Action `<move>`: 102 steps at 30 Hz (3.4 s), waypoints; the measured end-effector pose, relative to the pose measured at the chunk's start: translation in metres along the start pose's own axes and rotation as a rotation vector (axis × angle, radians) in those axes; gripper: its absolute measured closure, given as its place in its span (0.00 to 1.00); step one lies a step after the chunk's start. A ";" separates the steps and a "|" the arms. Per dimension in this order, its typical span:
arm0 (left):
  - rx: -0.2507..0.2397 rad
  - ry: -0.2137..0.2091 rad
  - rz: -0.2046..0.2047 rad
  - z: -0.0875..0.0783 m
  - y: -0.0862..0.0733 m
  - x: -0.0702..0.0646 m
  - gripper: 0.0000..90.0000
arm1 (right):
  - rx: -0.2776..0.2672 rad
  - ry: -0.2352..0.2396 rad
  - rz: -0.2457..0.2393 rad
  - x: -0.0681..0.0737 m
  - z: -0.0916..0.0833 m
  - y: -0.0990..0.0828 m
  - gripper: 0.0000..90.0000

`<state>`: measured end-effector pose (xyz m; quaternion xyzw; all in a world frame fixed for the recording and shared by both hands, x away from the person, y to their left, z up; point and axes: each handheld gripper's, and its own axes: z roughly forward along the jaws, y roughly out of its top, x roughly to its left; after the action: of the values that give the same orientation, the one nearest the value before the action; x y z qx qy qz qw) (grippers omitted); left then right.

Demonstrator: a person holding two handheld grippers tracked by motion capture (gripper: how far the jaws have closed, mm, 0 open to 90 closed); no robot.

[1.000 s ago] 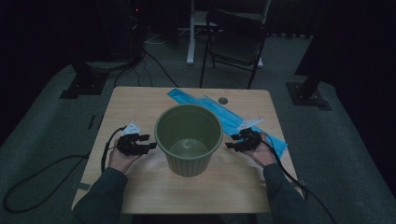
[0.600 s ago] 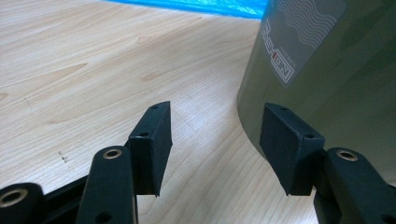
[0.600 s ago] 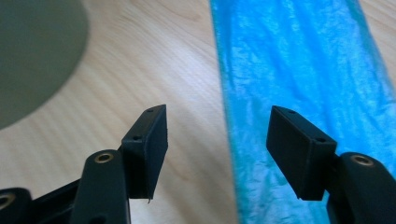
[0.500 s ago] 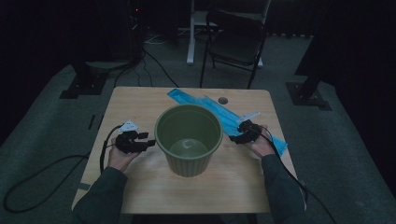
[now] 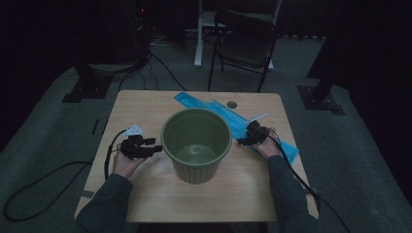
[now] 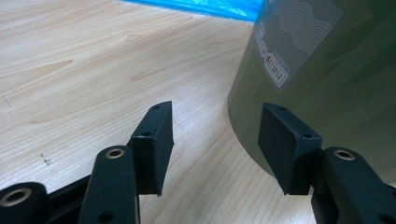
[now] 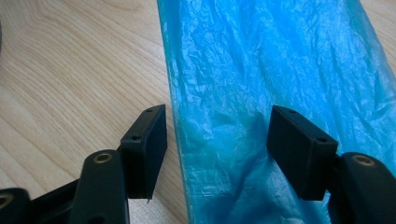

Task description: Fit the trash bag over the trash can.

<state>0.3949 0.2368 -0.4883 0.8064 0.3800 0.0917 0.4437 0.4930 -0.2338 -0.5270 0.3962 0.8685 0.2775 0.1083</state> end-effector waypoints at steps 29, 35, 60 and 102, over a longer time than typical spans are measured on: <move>-0.035 -0.035 0.014 -0.005 0.013 -0.005 0.57 | -0.088 0.007 0.052 -0.005 -0.032 0.012 1.00; -0.024 -0.048 0.034 -0.004 0.017 -0.011 0.56 | -0.162 0.040 0.021 0.000 -0.061 0.026 1.00; -0.040 -0.038 0.074 -0.002 0.024 -0.021 0.56 | -0.296 0.143 -0.177 0.050 -0.154 0.087 1.00; -0.142 0.028 0.038 -0.026 0.023 -0.010 0.55 | -0.443 0.457 -0.354 0.193 -0.158 0.211 1.00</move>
<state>0.3874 0.2396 -0.4534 0.7786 0.3633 0.1380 0.4927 0.4329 -0.0396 -0.2714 0.1342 0.8443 0.5172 0.0410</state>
